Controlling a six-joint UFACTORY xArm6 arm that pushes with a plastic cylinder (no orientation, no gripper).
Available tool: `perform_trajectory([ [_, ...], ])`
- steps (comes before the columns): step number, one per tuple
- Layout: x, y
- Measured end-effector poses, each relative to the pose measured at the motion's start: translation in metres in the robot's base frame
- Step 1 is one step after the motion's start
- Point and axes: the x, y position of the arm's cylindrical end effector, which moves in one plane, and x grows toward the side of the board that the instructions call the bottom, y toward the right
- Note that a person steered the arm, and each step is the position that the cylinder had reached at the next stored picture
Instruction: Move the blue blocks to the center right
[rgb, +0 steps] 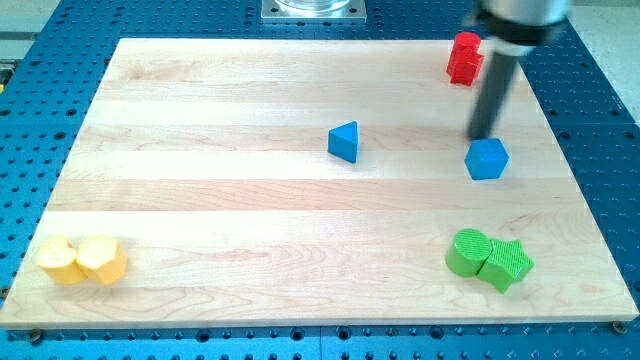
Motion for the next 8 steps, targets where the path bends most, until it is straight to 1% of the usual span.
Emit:
perform_trajectory([
  [1, 0.049, 0.018],
  [2, 0.053, -0.067],
  [3, 0.053, -0.169],
  [4, 0.056, -0.126],
  [5, 0.066, -0.027],
  [6, 0.144, 0.024],
  [7, 0.201, -0.014],
  [8, 0.211, -0.073],
])
